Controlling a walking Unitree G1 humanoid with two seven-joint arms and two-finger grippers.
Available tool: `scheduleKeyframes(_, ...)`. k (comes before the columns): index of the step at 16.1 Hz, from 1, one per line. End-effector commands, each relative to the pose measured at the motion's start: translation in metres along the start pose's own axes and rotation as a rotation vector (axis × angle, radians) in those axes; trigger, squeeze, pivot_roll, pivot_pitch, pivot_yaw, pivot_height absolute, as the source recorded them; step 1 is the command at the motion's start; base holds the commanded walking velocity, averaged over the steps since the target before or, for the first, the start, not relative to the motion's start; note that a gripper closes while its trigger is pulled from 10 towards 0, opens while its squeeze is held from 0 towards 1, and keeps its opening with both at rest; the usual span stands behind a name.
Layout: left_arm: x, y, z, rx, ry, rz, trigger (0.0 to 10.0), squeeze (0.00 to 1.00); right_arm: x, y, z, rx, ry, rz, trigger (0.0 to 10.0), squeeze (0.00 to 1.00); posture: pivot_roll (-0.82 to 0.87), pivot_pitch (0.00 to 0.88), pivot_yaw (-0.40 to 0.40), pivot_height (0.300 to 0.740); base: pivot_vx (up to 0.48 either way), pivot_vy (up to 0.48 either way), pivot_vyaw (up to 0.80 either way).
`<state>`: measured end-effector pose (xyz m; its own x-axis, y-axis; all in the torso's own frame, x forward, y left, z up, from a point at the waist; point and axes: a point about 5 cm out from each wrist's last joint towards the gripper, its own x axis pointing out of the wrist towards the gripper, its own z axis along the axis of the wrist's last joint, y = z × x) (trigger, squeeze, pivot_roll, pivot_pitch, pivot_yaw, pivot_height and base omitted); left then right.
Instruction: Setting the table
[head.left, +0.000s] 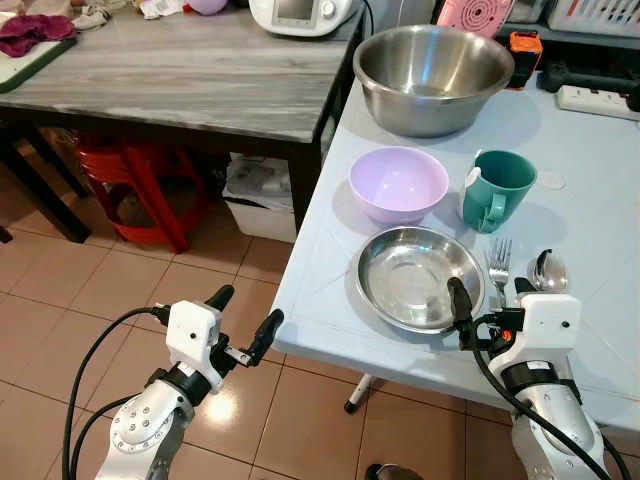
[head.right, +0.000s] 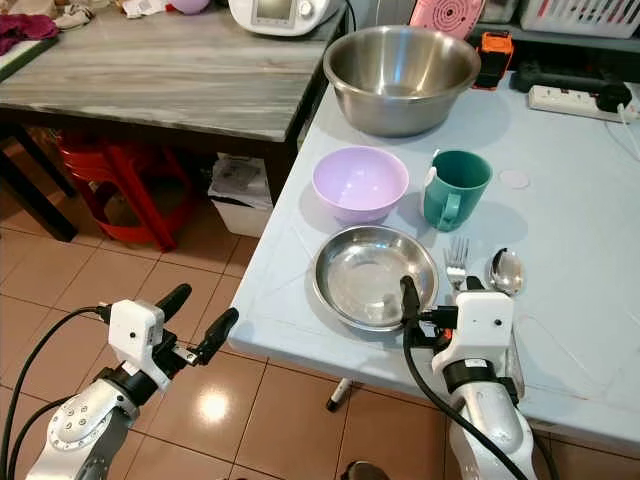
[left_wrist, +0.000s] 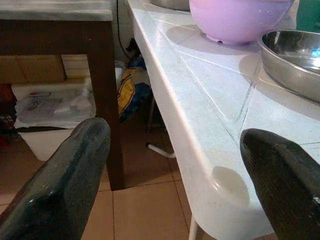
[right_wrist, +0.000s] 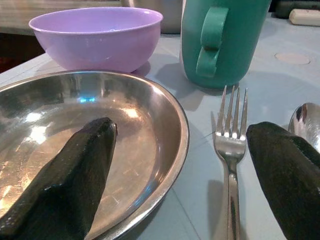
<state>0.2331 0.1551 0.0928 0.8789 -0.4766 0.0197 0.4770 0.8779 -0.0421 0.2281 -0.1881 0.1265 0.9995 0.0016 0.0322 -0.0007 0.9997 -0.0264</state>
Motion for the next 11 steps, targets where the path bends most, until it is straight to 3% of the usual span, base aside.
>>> scheduleKeyframes(1, 0.000, -0.002, 0.006, 0.004, -0.031, -0.032, 10.0, 0.00, -0.001, 0.001, 0.001, 0.013, 0.007, 0.019, 10.0, 0.00, -0.14, 0.190, 0.046, 0.740, 0.000, 0.000, 0.00)
scheduleKeyframes(11, -0.003, -0.008, 0.008, 0.031, -0.033, -0.122, 10.0, 0.00, 0.006, 0.012, -0.001, 0.077, 0.040, 0.121, 10.0, 0.00, -0.13, 0.200, 0.043, 0.740, 0.000, 0.000, 0.00)
